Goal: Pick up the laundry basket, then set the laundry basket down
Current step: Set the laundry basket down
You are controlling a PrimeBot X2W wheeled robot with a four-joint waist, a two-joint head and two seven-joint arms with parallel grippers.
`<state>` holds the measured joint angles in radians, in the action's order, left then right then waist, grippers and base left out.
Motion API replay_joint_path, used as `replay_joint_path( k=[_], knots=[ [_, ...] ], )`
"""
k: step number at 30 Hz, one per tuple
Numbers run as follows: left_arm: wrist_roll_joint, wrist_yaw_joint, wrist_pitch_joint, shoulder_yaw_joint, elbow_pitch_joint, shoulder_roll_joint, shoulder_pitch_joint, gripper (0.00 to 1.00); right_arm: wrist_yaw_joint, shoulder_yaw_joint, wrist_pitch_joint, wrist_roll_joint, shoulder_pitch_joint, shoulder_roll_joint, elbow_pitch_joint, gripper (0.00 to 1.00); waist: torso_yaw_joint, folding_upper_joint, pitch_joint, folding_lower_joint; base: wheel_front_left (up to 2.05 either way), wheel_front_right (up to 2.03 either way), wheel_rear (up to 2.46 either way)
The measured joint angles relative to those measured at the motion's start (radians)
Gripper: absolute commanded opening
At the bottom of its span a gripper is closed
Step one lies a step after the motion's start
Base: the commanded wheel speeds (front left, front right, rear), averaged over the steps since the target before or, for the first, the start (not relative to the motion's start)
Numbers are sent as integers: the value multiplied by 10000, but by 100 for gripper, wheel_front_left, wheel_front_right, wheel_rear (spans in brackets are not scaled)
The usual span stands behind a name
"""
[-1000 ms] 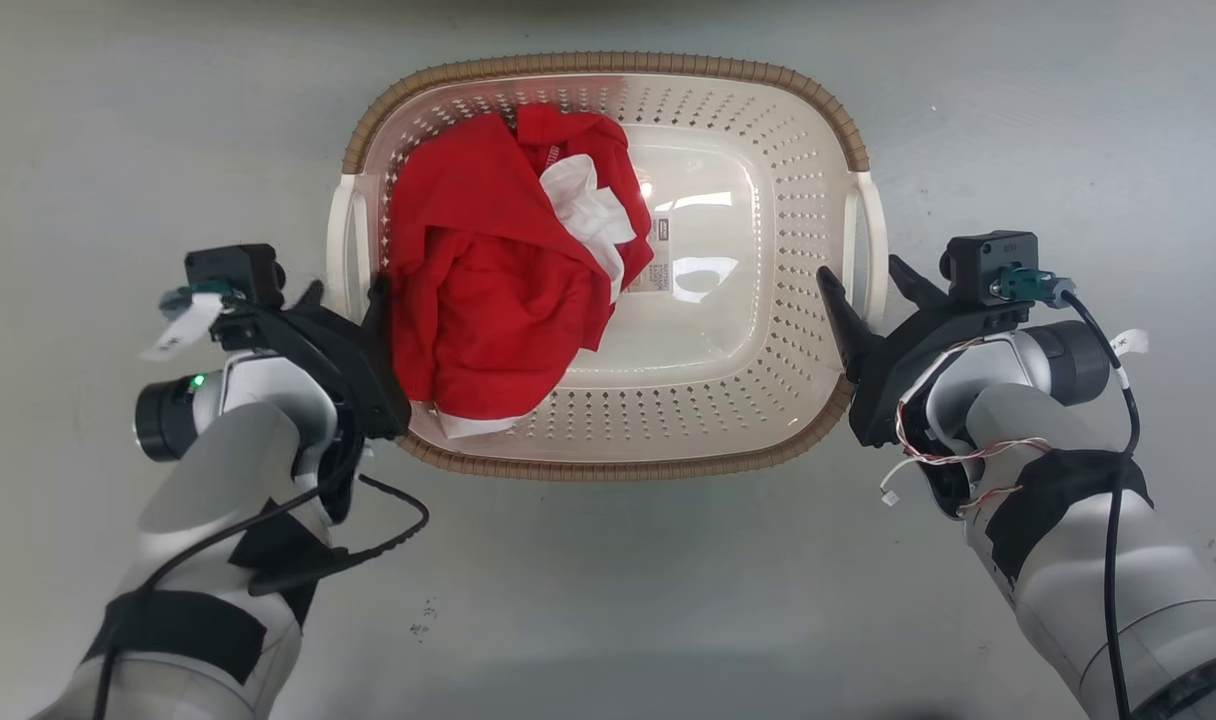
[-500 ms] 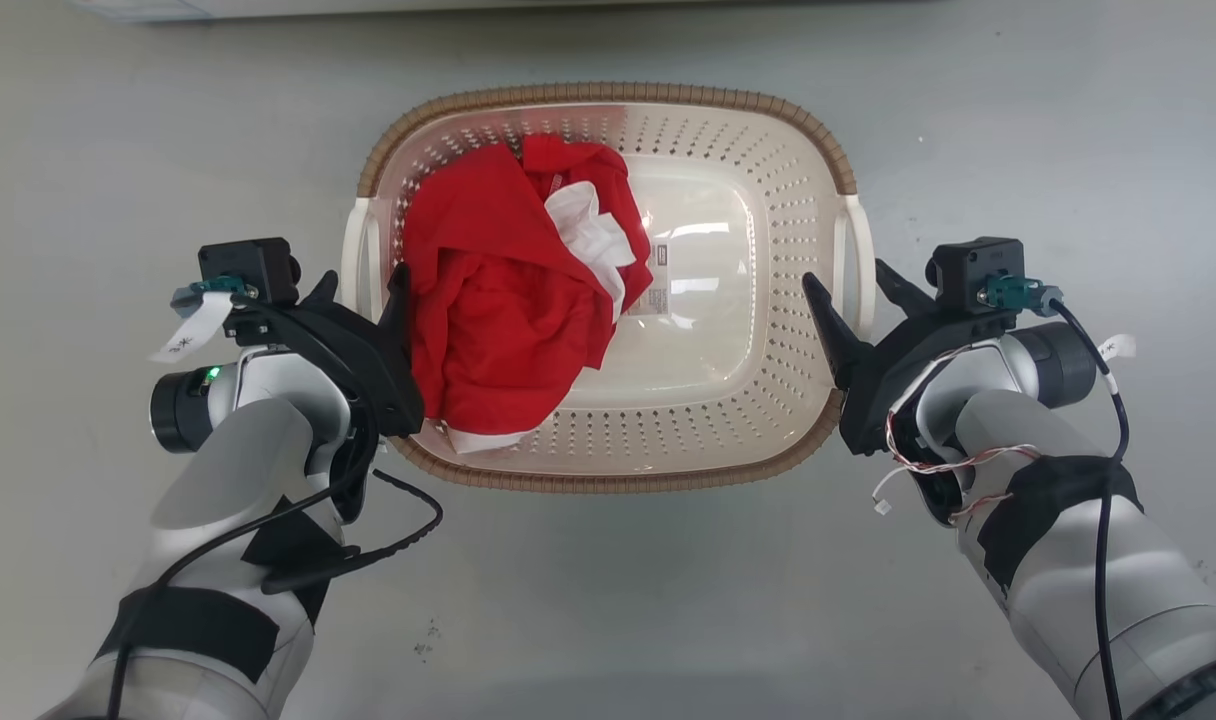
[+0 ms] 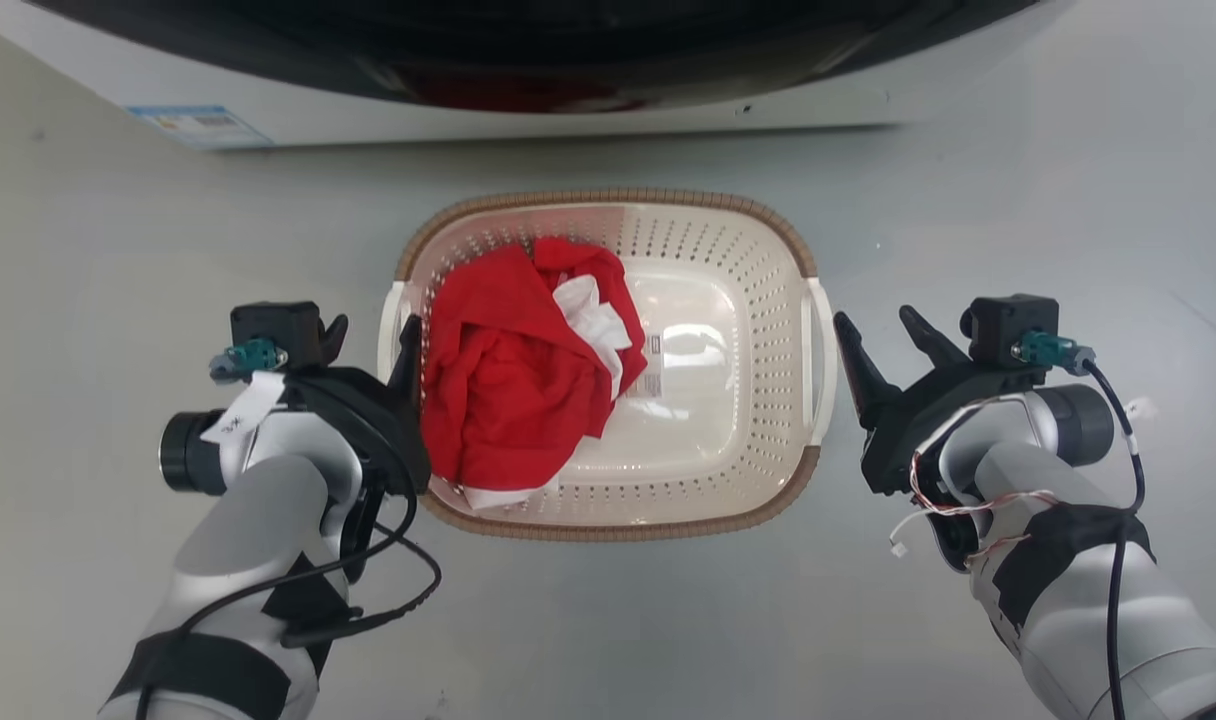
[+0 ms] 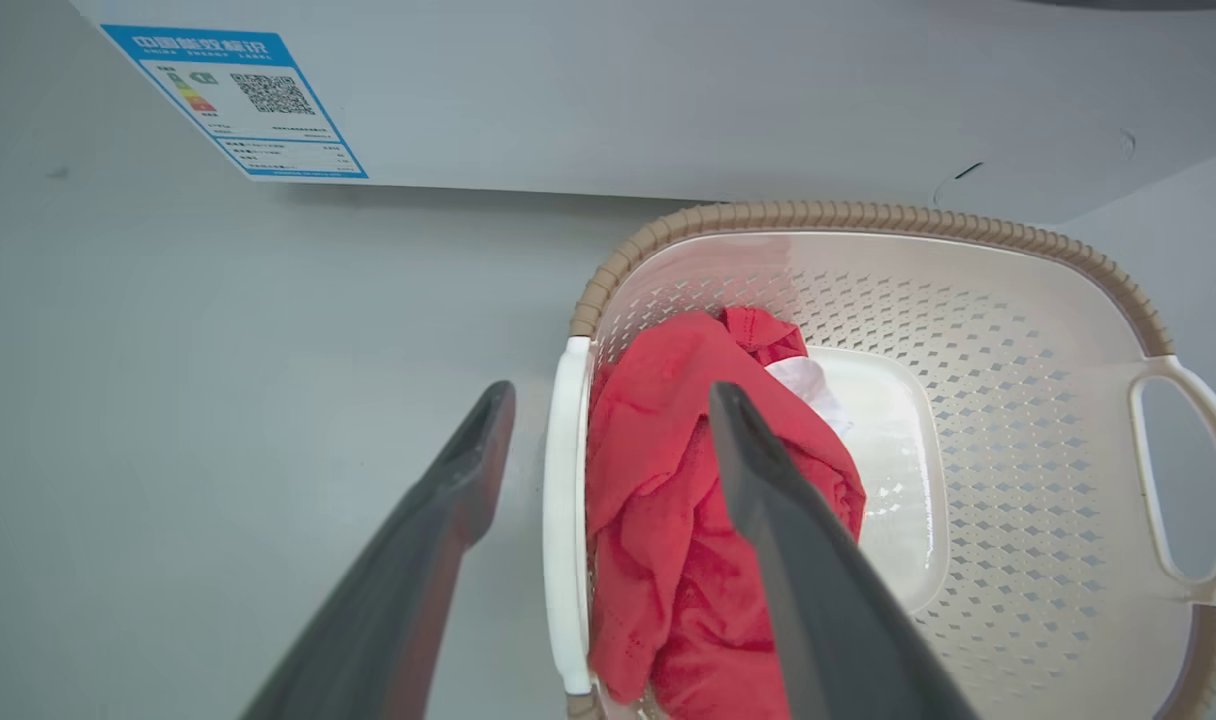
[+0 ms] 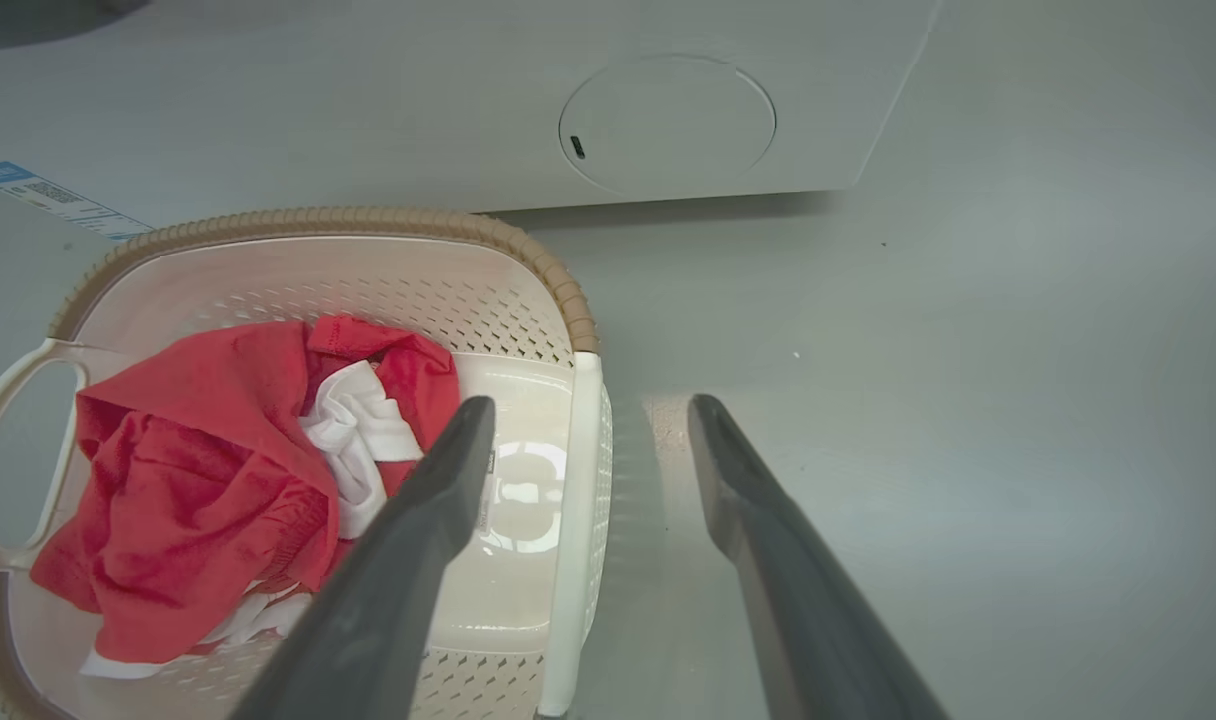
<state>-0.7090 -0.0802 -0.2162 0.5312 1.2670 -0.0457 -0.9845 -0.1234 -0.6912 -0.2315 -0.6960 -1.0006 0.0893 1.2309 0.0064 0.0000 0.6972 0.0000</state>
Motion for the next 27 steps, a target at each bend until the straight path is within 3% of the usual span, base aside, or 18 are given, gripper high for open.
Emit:
replay_joint_path(
  k=[18,27],
  knots=[
    [261,6,-334,4,-362,-128,1656,100,17,514,-176,-96,1606,84,-500,100,-20,0,-2589,-2,0,0,0],
    [334,391,-334,-364,-1386,-255,2701,100,420,915,-176,-88,2558,199,-1198,100,-45,-1,-3768,-2,0,0,0]
  ],
)
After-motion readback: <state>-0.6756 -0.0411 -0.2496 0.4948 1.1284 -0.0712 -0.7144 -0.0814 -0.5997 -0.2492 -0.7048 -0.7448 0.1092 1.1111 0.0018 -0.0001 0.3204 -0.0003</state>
